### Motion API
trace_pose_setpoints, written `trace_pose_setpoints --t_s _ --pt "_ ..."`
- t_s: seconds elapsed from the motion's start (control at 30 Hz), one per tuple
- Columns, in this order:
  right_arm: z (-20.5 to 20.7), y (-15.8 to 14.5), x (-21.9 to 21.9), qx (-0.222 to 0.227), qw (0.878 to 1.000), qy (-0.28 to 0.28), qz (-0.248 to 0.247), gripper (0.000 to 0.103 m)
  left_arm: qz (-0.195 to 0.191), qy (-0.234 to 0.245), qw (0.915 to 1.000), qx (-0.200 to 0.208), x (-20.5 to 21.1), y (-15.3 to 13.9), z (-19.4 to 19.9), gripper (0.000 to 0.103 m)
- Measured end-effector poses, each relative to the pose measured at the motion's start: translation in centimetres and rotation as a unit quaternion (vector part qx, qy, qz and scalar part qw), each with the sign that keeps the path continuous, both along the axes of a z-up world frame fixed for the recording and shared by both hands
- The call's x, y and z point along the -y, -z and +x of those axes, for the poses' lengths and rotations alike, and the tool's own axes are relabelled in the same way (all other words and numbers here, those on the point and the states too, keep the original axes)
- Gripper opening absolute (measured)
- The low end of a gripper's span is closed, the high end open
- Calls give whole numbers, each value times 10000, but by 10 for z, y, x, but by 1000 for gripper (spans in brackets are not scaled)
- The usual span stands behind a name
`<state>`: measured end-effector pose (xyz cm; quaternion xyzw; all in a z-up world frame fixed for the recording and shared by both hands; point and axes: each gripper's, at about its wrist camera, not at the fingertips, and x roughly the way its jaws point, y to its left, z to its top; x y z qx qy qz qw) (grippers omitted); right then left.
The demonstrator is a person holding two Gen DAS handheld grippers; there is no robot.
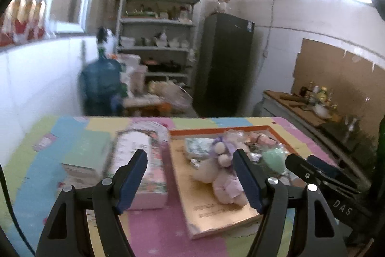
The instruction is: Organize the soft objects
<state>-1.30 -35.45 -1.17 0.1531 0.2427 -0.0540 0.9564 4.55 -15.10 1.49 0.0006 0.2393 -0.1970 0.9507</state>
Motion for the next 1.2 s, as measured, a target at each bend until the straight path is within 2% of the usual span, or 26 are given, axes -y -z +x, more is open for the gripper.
trace_pose_setpoints --t_s 0.17,0.33,0.63,0.77,1.03,1.2 --pt "-10 -5 -28 -12 9999 -21 -169 74 128 -280 9989 355 -19 -11 -29 73" --pt "-28 -12 -60 72 9995 -125 -297 74 122 -294 9990 307 -39 -11 -45 73" --pt "-64 -13 -96 227 9982 175 -531 78 33 -610 9980 177 -85 2 -77 73" --pt "-79 -13 -115 233 9974 134 -667 78 -74 -677 9976 92 -105 10 -90 73" --pt "-117 -11 -157 426 9939 149 -1007 78 52 -706 9972 252 -127 16 -124 73" --pt "-130 -11 -165 456 9937 209 -1006 78 137 -778 9962 364 -137 15 -136 73"
